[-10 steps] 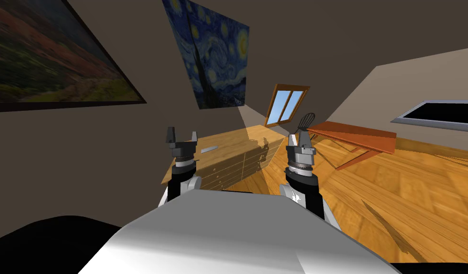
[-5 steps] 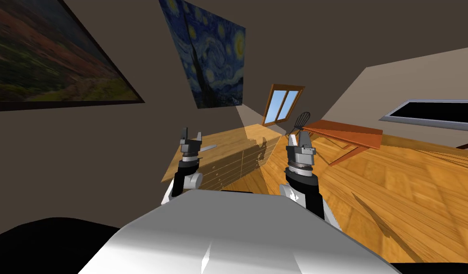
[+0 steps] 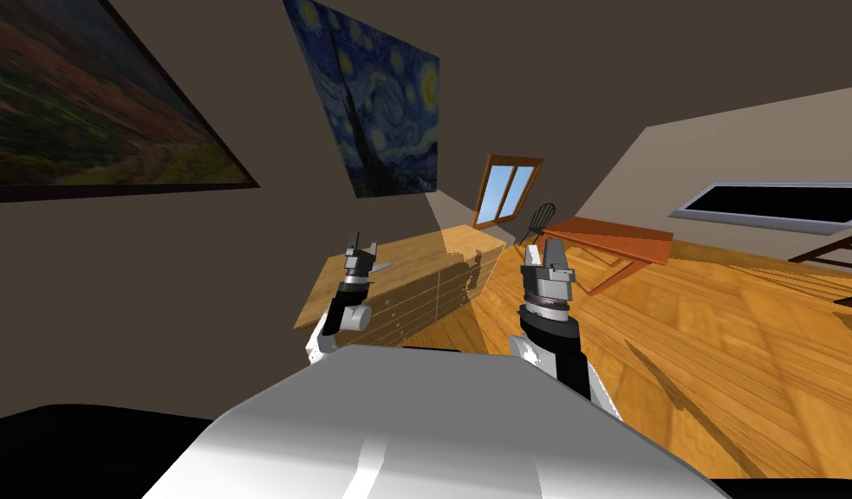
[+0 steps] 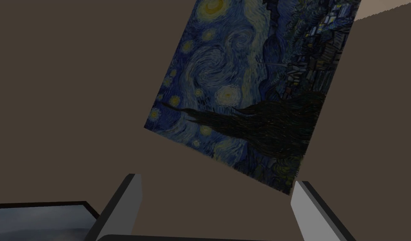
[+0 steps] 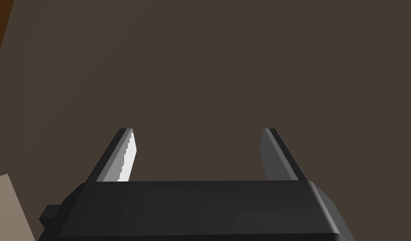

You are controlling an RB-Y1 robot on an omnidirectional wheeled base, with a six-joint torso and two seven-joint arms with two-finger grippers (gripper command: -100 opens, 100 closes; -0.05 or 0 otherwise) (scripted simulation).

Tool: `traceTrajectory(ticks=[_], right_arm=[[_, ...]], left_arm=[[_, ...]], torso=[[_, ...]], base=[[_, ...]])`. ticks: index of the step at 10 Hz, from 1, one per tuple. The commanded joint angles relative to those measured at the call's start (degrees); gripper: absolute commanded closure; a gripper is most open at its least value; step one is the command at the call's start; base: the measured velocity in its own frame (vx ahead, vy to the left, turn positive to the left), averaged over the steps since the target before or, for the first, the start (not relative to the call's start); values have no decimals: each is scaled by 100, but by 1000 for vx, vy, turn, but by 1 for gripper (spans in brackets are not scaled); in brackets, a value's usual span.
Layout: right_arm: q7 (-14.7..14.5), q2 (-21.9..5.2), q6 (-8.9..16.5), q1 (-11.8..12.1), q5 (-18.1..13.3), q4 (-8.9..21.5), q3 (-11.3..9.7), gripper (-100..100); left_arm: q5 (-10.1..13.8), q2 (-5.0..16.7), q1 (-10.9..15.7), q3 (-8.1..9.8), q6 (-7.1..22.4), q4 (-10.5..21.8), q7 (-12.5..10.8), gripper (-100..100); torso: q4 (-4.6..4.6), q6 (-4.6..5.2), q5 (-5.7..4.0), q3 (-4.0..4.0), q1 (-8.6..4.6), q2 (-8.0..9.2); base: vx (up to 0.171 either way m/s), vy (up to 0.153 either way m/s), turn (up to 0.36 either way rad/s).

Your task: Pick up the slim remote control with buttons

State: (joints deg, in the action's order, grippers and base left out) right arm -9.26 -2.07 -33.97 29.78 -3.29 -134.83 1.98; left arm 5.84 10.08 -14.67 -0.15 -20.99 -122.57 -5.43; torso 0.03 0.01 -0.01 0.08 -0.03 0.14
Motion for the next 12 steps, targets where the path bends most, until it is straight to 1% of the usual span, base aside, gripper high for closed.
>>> traceTrajectory(ticks=[1,2,3,4,5,6,7,8,9,10,11,12], right_arm=[[0,0,0,0,0,0,0,0],[0,0,0,0,0,0,0,0],[0,0,0,0,0,0,0,0],[0,0,0,0,0,0,0,0],[0,0,0,0,0,0,0,0],[0,0,0,0,0,0,0,0],[0,0,0,0,0,0,0,0],[0,0,0,0,0,0,0,0],[0,0,0,0,0,0,0,0],[0,0,0,1,0,0,0,0],[0,0,0,0,0,0,0,0],[0,0,0,1,0,0,0,0]], left_arm=[[55,58,162,5,264,93,6,-100],[178,212,378,26,415,358,2,-100],[178,212,407,26,539,358,2,-100],[306,372,636,48,753,583,-3,-100],[306,372,663,48,835,642,-3,-100],[437,536,899,70,1034,862,-9,-100],[437,536,928,70,1148,943,-9,-100],[571,706,1140,93,1349,1113,-15,-100],[571,706,1198,93,1479,1241,-15,-100],[707,878,1417,117,1662,1428,-22,-100],[707,878,1472,117,1825,1591,-22,-100],[707,878,1472,117,1825,1593,-22,-100]], torso=[[0,0,0,0,0,0],[0,-1,0,-1,0,-2],[0,0,0,0,0,-1],[0,-2,0,-1,1,-2],[0,0,-1,-1,-2,-2],[0,-2,-1,-1,-2,-2],[0,0,0,-1,0,-1],[0,-2,0,-1,2,-2],[0,-1,-1,-2,-2,-4],[-1,-2,0,-3,-1,-5],[-1,-1,-1,-3,-1,-6],[-2,-3,0,-4,2,-7]], base=[[-35,-12,-37],[-44,-14,-72],[-34,-13,-38],[-39,-22,-69],[-36,-18,-35],[-40,-13,-68],[-35,-9,-35],[-33,-23,-73],[-29,-16,-38],[-28,-19,-60],[-24,-14,-45],[-13,-4,-3]])
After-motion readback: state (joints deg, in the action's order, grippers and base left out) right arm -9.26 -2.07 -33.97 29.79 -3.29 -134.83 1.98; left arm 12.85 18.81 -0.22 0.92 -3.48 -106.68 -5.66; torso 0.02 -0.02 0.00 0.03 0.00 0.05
